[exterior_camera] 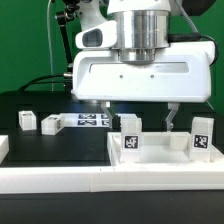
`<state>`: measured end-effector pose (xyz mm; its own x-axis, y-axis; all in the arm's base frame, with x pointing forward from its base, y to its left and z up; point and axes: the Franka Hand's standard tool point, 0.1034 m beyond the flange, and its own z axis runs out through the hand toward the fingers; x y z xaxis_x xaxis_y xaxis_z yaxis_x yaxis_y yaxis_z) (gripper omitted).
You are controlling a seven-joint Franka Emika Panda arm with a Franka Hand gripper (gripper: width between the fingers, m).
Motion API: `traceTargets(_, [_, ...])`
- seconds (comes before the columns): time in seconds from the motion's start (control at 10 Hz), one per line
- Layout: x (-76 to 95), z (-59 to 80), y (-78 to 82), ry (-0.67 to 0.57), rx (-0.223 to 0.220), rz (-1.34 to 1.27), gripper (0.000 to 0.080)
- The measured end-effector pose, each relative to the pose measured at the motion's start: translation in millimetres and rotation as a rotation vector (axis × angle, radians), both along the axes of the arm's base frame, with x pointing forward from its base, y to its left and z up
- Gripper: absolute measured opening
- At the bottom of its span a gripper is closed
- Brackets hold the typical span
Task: Assemble square table
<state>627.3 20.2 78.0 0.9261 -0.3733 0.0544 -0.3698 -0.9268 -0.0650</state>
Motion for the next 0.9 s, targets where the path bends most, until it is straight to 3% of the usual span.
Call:
traceTargets(0.7, [-0.5,-1.7,-10.0,-0.026,-0.047,0.464,0.0649])
traceTargets(0.9, [-0.5,-1.7,-9.4,-0.025,-0.045,0.441,0.0375])
